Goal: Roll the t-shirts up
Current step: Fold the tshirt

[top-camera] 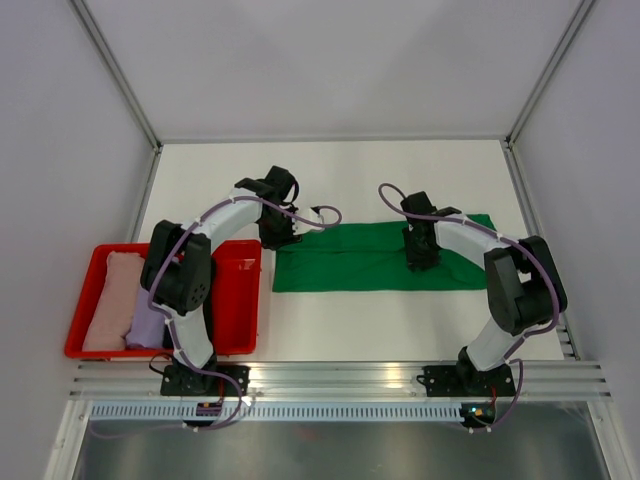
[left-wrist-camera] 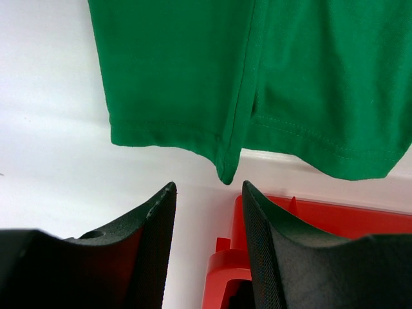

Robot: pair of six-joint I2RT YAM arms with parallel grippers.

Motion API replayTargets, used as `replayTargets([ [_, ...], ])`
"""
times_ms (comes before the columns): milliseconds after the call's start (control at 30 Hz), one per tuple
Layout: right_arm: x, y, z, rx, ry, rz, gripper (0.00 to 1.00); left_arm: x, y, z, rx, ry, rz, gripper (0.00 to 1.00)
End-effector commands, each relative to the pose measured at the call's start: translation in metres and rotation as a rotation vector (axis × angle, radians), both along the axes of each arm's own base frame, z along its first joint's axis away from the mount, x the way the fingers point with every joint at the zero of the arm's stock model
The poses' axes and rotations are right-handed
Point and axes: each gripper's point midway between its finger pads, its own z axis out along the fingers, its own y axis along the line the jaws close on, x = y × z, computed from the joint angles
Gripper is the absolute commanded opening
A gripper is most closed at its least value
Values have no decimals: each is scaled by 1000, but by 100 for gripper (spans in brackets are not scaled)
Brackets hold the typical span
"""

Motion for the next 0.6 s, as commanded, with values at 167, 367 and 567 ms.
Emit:
replayTargets([
  [167,0,-2,1,-50,-21,-19,11,-1,0,0,-1,5,30,52],
  [367,9,1,13,-48,-32,23,0,1,0,1,2,1,24,52],
  [567,-8,21,19,65,34,161,0,1,1,1,5,-1,15,52],
])
